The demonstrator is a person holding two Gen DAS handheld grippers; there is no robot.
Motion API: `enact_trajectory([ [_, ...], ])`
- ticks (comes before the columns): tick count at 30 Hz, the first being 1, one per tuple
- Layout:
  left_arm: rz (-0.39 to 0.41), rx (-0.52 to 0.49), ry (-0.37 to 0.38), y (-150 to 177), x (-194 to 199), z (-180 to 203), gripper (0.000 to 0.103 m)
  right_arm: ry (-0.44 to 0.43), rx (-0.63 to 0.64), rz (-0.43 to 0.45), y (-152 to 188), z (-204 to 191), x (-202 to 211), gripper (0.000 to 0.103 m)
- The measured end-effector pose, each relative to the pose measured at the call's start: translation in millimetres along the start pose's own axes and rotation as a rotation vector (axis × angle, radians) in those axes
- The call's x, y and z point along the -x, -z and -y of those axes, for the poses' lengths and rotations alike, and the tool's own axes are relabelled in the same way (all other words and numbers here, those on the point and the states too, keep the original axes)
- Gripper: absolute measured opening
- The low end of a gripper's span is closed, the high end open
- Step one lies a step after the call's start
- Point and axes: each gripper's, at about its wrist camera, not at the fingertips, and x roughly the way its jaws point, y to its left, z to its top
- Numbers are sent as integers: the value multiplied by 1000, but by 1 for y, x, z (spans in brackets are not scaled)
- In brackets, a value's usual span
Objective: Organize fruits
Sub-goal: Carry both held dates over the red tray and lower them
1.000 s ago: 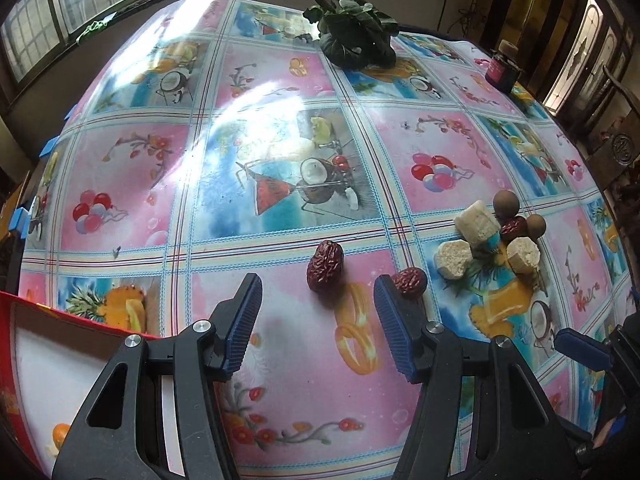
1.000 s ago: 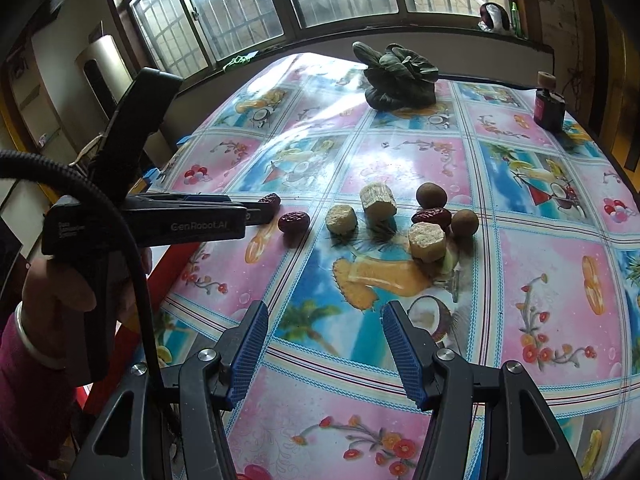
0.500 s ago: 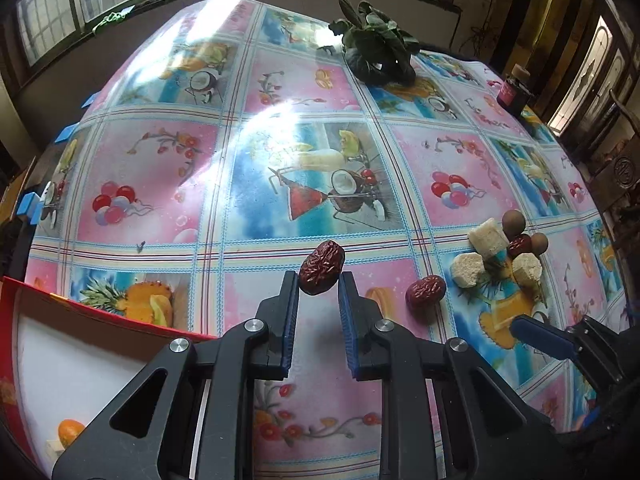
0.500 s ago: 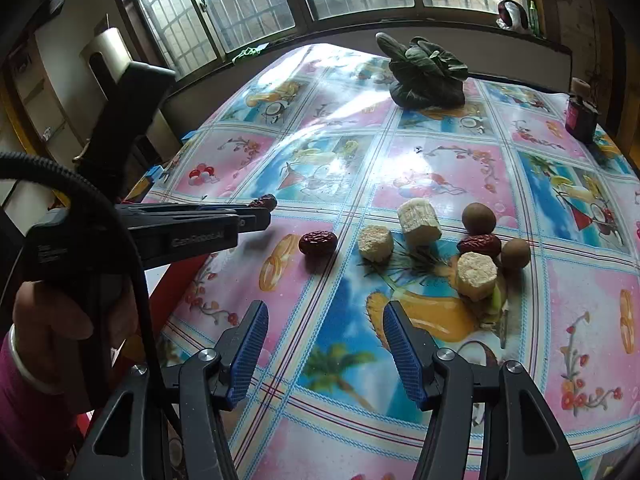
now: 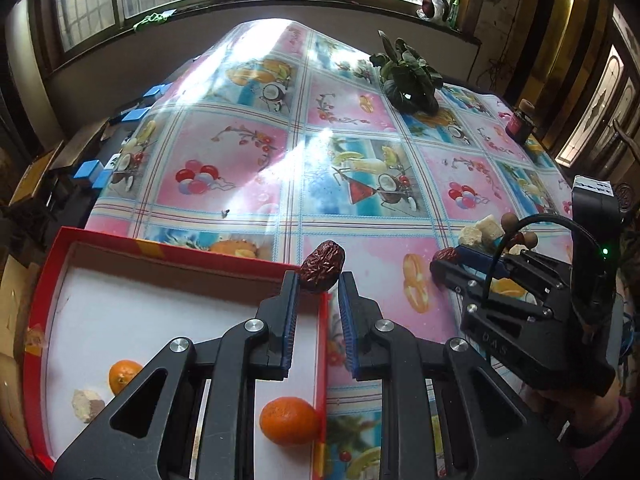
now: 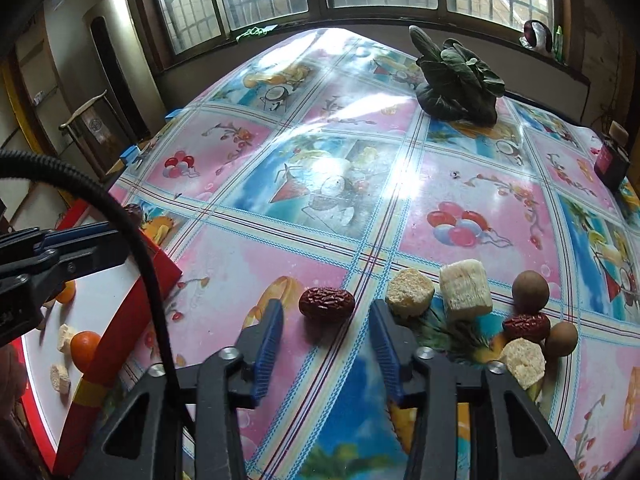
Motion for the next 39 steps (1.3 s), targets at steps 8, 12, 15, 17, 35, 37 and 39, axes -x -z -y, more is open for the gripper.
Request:
enact_trajectory([
  [8, 7, 37, -45, 20, 12, -18, 19, -4, 9, 3, 13, -10, 18, 28],
  [12, 18, 42, -65, 32, 21, -20, 19, -31, -8, 24, 26, -16, 37, 28],
  [15, 33, 36, -98, 42, 29, -21, 19, -46, -8, 37, 34, -23, 48, 28],
  [17, 39, 30, -111, 49, 34, -21, 19, -59, -4, 45, 38, -29, 55, 28],
  [35, 61, 82, -234, 107, 69, -60, 19, -162, 130, 69, 58, -114, 83, 28],
  [37, 60, 95, -240, 111, 71, -66, 19, -169, 153, 65, 60, -124, 84, 28],
  [39, 59, 108, -248, 115, 73, -73, 19, -177, 172, 64, 62, -134, 84, 28],
])
